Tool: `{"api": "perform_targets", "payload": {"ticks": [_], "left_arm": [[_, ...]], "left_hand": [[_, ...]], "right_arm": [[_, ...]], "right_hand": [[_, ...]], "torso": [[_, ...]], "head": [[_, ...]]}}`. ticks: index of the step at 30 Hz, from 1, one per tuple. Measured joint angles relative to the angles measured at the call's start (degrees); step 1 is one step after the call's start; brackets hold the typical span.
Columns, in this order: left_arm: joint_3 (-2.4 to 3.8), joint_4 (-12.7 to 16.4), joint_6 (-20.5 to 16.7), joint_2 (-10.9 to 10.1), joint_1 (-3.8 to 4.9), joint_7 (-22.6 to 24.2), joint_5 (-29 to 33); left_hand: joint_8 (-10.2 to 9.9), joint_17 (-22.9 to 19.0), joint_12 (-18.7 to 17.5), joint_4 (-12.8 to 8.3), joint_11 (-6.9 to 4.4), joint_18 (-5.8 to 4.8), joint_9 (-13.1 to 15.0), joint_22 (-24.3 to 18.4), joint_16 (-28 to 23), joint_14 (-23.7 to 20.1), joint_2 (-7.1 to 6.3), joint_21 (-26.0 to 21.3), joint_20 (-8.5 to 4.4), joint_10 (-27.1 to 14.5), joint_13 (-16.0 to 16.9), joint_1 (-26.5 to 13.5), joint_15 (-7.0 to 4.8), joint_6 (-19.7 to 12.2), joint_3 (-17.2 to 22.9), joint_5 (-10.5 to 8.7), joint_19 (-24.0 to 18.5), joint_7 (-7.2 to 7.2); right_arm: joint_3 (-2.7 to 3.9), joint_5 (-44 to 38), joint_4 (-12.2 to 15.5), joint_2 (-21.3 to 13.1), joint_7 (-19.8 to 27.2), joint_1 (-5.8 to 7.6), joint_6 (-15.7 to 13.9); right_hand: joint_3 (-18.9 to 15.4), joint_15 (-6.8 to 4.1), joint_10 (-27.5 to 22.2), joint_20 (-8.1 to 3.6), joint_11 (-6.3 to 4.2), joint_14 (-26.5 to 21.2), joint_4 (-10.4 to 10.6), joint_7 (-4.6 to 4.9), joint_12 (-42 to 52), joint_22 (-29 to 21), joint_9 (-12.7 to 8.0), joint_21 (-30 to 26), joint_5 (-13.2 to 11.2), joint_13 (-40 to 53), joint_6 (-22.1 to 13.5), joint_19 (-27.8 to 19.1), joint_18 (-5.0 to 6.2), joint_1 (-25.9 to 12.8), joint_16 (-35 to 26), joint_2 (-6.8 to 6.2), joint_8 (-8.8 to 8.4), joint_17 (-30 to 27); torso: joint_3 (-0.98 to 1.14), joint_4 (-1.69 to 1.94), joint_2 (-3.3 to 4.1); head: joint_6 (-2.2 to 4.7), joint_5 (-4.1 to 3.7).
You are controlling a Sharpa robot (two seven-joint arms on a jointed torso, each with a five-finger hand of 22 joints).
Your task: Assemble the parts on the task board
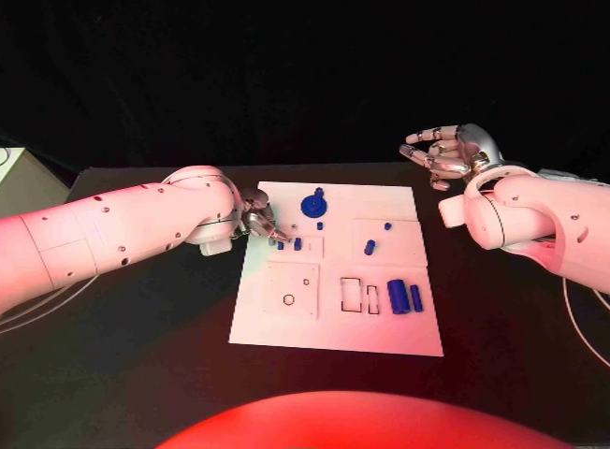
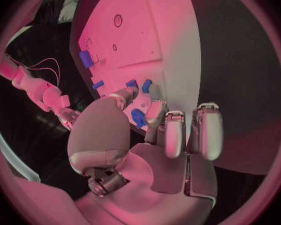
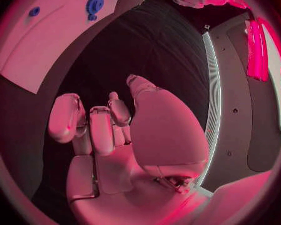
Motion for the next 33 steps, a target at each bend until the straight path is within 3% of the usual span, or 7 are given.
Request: {"api": "perform_targets", "payload": {"ticks": [8,15,17,21,23,26,33], "left_arm": [[0.37,1.0,-1.9,-1.0,0.00,0.4,1.2],[0.93,1.9,-4.3,-1.9,0.00,1.7,3.5],[1.11,2.3,-5.4,-2.3,0.01,3.0,4.7],[1.27,2.7,-8.3,-2.7,0.01,7.5,7.5],[1.30,2.7,-10.3,-2.7,0.01,11.0,9.0],[1.28,2.5,-13.1,-2.2,0.02,16.5,10.0],[0.53,1.0,-18.6,0.4,-0.64,27.9,7.8]], "left_hand": [[0.0,0.0,-0.8,2.8,0.47,0.00,-0.1,0.0,0.0,0.0,0.92,-0.2,0.00,-0.7,-0.7,-0.9,0.00,0.0,-4.4,-7.58,0.0,0.42],[0.0,0.0,-2.7,2.7,0.75,-0.01,-0.1,0.0,-0.2,0.0,1.86,-1.3,0.34,-2.7,-3.1,-0.7,0.00,-1.3,-6.1,-8.21,-0.8,1.16],[0.0,0.0,-5.9,2.6,1.65,0.11,0.1,-1.7,-1.9,-0.1,2.82,-3.7,0.81,-6.6,-7.6,2.0,0.92,-4.1,-6.3,-7.47,-3.5,2.05],[-0.8,-0.4,-15.0,1.2,4.20,3.22,-0.3,-12.5,-8.3,-1.1,3.28,-11.5,2.47,-19.7,-19.8,11.3,3.48,-10.8,-2.6,-7.08,-11.9,4.78],[-1.0,-3.6,-16.0,0.1,4.93,4.49,-1.1,-18.3,-11.6,-4.0,2.82,-16.0,3.24,-23.0,-21.3,15.0,4.08,-12.3,0.6,-7.08,-16.5,5.64],[-3.2,-16.0,-22.6,-3.1,7.03,6.75,-4.0,-30.1,-21.0,-15.3,0.85,-26.1,4.87,-29.4,-26.7,20.1,5.92,-15.0,9.3,-7.08,-27.0,7.77],[-6.2,-28.1,-32.3,-8.5,8.25,6.74,-9.7,-31.6,-27.6,-24.6,-0.54,-28.4,6.24,-31.4,-37.2,20.7,7.18,-16.2,14.7,-7.41,-30.0,8.38]], "right_arm": [[0.00,0.0,-0.1,0.0,0.0,-0.08,0.0],[0.00,0.0,-0.2,0.0,0.0,-0.13,0.0],[0.00,0.0,-0.2,0.0,0.0,-0.15,0.0],[0.00,0.0,-0.3,0.0,0.0,-0.17,0.0],[0.00,0.0,-0.4,0.0,0.0,-0.18,0.0],[0.00,0.0,-0.6,0.0,0.1,-0.19,0.0],[0.00,0.1,-0.9,0.2,0.1,-0.19,0.1]], "right_hand": [[0.0,0.00,0.0,0.00,0.00,0.0,0.0,0.00,0.0,0.0,0.0,0.0,0.0,0.0,0.0,0.0,0.00,0.0,0.0,0.00,0.00,0.0],[0.0,0.00,0.0,0.00,0.00,0.0,0.0,0.00,0.0,-0.1,0.0,0.0,0.0,-0.1,0.0,0.0,0.00,0.0,0.0,0.01,0.00,0.0],[0.0,0.00,0.0,0.00,0.00,0.0,0.0,0.00,0.0,-0.1,0.0,0.0,0.0,-0.1,0.0,0.0,0.00,-0.3,0.0,0.31,0.00,0.0],[0.2,0.00,0.0,0.00,0.00,0.0,-0.2,0.00,0.0,-0.1,0.0,0.0,0.0,-0.1,0.0,0.0,0.00,-0.3,0.0,0.31,0.00,0.0],[0.2,0.00,0.0,0.00,0.00,0.0,-0.2,0.00,0.0,-0.2,0.0,-0.2,0.0,-0.1,0.0,0.0,0.00,-0.3,0.0,0.31,0.00,0.0],[0.2,0.00,0.0,0.00,0.00,0.0,-0.2,0.00,-0.1,-0.2,0.0,-0.3,0.0,-0.2,0.0,0.0,0.00,-0.3,-0.1,0.31,0.00,-0.1],[0.2,0.00,-0.2,0.00,-0.18,0.0,-0.2,0.16,-0.7,-0.4,0.0,-0.5,0.0,-0.7,-0.2,0.0,0.00,-0.3,-0.2,0.31,0.00,-0.3]], "torso": [[-0.01,0.00,-0.01],[0.03,-0.01,0.01],[0.03,-0.02,0.01],[0.08,-0.01,0.01],[0.10,-0.02,-0.01],[0.09,-0.03,-0.01],[0.07,-0.04,0.04]], "head": [[0.02,-0.03],[0.17,-0.17],[0.21,-0.20],[0.36,-0.26],[0.47,-0.34],[0.66,-0.51],[1.18,-0.85]]}}
